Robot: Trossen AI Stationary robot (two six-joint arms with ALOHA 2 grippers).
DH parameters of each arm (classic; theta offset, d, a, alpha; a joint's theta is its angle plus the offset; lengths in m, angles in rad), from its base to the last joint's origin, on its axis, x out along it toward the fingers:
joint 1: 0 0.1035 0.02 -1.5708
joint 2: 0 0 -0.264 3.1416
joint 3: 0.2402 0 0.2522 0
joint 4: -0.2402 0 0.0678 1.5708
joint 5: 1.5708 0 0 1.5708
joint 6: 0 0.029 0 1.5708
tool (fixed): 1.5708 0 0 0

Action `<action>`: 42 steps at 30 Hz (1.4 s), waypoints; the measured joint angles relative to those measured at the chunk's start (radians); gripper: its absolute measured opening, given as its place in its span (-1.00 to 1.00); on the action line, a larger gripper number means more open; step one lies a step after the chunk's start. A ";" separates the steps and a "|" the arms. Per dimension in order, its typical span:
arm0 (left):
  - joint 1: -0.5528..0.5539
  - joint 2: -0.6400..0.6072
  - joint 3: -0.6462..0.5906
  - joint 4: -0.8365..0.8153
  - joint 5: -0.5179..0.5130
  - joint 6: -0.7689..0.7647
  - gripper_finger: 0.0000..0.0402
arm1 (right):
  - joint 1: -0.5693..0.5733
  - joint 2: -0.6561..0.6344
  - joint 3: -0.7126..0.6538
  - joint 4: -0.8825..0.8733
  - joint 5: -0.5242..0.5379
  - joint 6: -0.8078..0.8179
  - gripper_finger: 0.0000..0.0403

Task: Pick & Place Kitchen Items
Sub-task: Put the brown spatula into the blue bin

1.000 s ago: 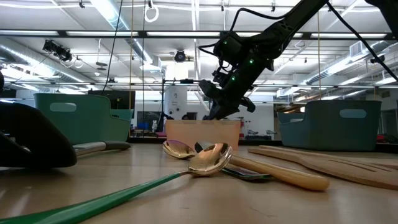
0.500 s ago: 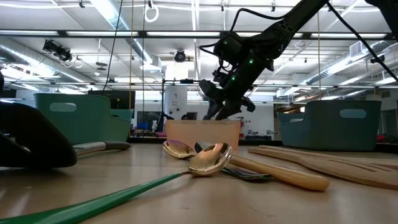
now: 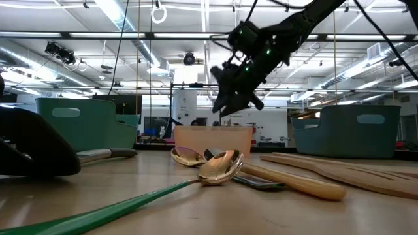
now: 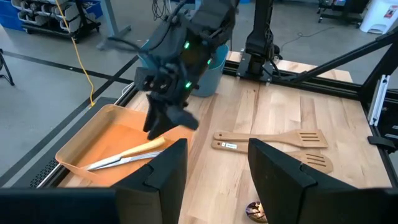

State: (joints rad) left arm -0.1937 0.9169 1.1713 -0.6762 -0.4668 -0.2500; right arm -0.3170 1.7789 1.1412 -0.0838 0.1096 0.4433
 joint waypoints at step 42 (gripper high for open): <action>0.000 0.000 0.000 0.000 0.000 0.000 -0.12 | 0.649 -0.262 0.000 -0.649 -0.111 0.617 -0.63</action>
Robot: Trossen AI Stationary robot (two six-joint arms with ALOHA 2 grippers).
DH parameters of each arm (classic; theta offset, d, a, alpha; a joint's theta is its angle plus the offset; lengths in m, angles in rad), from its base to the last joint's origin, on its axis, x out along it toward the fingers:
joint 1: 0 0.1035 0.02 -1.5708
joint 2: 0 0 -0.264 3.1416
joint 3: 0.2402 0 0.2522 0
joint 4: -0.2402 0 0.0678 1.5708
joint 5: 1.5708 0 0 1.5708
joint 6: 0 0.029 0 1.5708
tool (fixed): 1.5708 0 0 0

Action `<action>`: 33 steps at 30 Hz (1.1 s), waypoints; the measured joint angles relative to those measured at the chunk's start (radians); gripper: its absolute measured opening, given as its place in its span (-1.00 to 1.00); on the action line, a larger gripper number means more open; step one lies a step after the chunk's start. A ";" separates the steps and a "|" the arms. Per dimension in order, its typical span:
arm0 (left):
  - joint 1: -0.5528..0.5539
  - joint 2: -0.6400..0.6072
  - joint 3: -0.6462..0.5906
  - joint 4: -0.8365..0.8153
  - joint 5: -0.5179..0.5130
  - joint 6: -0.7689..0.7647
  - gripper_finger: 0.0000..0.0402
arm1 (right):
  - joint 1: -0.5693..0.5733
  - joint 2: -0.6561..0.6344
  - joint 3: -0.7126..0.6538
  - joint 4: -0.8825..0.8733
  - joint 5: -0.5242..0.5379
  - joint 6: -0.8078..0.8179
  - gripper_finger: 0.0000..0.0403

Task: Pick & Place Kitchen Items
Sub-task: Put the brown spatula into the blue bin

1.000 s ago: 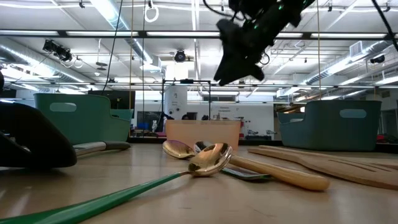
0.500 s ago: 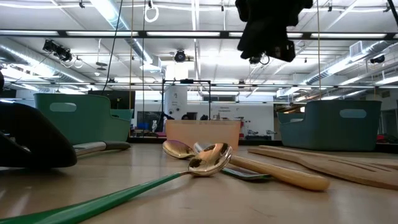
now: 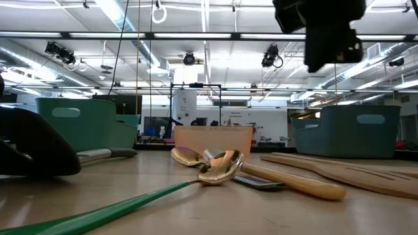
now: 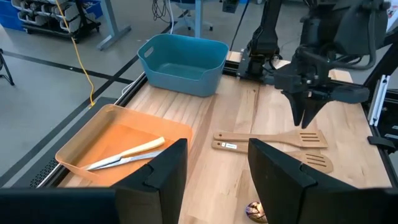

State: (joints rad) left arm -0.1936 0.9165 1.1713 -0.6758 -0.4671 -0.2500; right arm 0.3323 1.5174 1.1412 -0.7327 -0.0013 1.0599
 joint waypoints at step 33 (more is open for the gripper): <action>0.000 0.000 0.000 0.000 0.000 0.000 -0.12 | 0.025 0.163 -0.013 -0.157 0.056 0.136 -0.22</action>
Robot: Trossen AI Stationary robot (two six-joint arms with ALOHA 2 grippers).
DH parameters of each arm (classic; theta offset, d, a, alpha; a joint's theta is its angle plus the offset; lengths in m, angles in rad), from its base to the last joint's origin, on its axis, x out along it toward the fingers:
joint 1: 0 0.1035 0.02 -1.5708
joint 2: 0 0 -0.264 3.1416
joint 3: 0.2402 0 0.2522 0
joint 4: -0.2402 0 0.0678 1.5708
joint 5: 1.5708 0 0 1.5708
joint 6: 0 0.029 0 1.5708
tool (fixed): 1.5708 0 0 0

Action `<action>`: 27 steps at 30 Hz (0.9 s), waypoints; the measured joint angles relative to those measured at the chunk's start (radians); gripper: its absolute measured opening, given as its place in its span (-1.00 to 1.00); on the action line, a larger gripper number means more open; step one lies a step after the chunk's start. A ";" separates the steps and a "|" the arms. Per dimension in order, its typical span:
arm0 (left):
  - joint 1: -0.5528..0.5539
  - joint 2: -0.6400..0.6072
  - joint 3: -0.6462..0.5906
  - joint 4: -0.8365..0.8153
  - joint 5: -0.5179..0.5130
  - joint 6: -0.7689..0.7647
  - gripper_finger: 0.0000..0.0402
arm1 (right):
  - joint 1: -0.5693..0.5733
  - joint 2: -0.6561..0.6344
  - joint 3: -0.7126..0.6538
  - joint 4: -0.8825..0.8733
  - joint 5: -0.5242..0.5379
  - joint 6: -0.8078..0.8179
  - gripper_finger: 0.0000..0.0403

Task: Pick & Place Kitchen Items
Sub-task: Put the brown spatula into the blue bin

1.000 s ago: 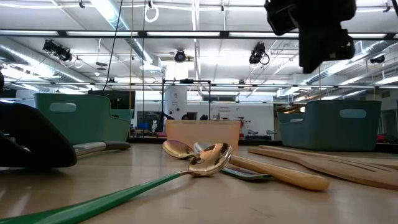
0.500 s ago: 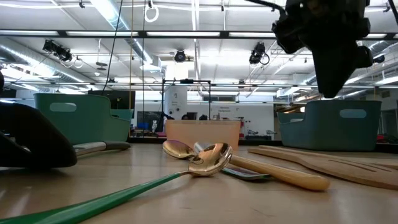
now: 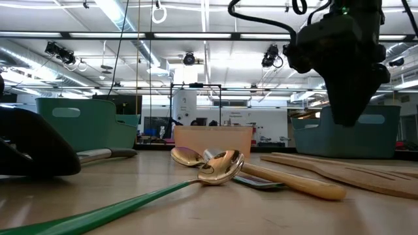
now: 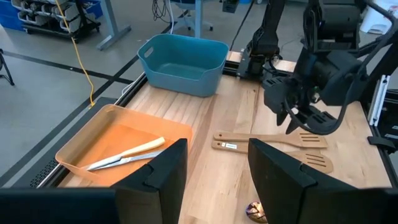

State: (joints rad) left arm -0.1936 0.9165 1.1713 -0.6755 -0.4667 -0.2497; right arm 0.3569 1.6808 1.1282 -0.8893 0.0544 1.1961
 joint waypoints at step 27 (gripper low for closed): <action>0.000 0.000 0.000 0.000 0.000 -0.001 -0.12 | -0.008 0.021 -0.088 0.062 0.033 0.079 -0.12</action>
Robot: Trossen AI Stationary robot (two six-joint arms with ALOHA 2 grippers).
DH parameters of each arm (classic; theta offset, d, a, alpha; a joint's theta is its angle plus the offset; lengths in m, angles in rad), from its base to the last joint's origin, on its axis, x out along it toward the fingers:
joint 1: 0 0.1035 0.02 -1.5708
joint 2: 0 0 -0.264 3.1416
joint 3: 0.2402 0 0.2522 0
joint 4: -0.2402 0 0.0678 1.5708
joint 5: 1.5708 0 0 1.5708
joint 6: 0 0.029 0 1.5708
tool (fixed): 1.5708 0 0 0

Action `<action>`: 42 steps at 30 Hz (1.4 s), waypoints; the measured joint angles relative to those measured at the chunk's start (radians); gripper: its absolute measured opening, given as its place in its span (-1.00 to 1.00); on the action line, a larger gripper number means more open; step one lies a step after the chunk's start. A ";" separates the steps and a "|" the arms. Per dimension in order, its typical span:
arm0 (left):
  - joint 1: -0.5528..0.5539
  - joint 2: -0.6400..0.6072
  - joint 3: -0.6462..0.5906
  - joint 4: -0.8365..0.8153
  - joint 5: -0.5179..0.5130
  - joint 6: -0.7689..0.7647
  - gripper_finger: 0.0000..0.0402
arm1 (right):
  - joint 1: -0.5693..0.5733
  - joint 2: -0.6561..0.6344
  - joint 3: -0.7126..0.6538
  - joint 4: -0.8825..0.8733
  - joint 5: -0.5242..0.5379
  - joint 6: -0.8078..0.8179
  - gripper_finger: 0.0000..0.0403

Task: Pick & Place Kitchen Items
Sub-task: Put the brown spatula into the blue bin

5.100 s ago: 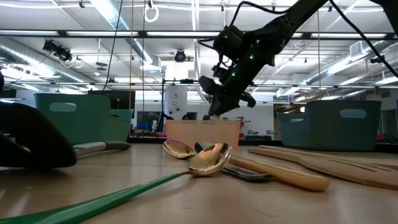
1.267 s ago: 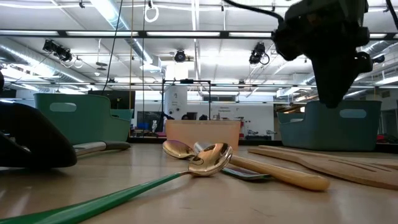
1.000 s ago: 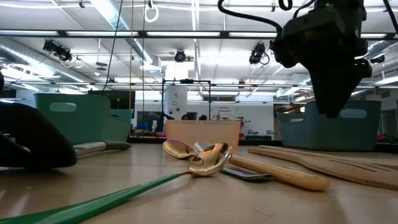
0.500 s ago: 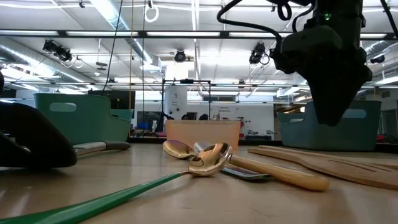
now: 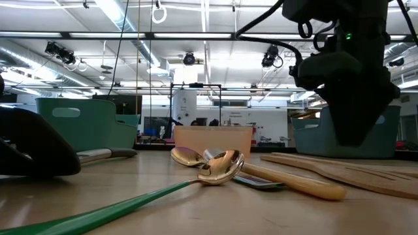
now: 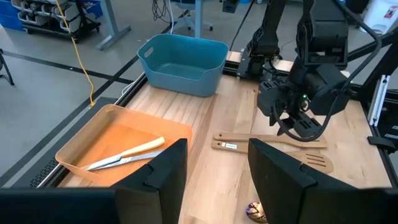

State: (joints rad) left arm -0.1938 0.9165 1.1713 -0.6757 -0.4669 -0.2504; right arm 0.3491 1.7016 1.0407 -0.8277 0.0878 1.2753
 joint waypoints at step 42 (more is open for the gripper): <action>0.000 0.000 0.000 0.015 0.000 0.000 -0.12 | -0.087 0.131 -0.029 0.094 -0.039 0.000 -0.16</action>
State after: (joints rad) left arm -0.1938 0.9169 1.1713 -0.6610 -0.4669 -0.2504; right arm 0.2623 1.8324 1.0117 -0.7333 0.0489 1.2755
